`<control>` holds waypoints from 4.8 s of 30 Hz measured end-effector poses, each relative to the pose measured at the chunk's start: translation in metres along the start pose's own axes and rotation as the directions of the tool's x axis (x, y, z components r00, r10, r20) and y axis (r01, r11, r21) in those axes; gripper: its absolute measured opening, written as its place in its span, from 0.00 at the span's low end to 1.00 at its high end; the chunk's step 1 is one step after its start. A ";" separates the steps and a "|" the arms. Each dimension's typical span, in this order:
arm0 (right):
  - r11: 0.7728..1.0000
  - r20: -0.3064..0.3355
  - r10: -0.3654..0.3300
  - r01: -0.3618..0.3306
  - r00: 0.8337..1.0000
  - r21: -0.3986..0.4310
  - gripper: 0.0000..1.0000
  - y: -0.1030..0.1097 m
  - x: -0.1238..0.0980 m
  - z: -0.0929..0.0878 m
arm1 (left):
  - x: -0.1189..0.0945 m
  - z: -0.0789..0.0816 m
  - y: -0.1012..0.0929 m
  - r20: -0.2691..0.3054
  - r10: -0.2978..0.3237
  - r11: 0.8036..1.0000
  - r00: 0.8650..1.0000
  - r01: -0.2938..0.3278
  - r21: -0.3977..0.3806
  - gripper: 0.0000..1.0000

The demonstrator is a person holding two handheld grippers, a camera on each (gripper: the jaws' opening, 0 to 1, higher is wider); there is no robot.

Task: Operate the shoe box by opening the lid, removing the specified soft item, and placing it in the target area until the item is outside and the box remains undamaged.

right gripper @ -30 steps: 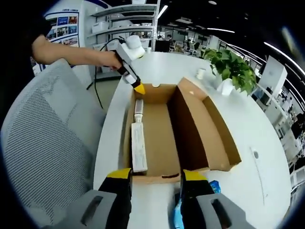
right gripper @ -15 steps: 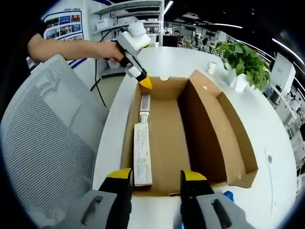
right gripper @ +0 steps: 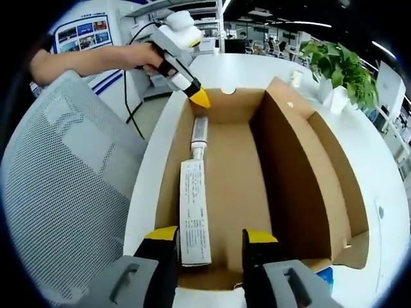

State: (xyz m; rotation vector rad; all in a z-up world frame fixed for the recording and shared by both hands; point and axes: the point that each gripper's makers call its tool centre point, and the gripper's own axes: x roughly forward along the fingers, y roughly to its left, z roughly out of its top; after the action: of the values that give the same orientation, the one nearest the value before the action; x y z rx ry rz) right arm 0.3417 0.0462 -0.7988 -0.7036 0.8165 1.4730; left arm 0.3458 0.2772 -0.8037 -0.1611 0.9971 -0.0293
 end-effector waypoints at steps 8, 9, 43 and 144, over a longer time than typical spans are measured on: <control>1.000 -0.008 0.008 -0.008 1.000 -0.019 0.26 0.004 0.012 0.000 | -0.001 -0.001 -0.002 -0.001 -0.001 1.000 1.000 0.001 -0.001 0.04; 1.000 -0.006 0.008 -0.008 1.000 -0.026 0.23 0.005 0.012 0.001 | -0.002 -0.001 -0.002 -0.001 0.000 1.000 1.000 0.000 0.000 0.04; 0.992 0.196 -0.110 0.121 0.974 -0.041 0.14 -0.008 -0.082 0.048 | -0.001 -0.002 -0.002 -0.002 0.005 1.000 1.000 -0.005 0.011 0.04; 0.954 -0.334 -0.298 0.292 0.894 -0.069 0.15 -0.164 -0.203 -0.281 | 0.000 -0.001 -0.002 -0.007 0.015 0.999 1.000 -0.014 0.049 0.03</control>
State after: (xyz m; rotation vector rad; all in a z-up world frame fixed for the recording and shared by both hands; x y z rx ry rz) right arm 0.5059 -0.3003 -0.8030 -1.0686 0.9131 1.0971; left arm 0.3446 0.2749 -0.8039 -0.1086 1.0041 -0.0412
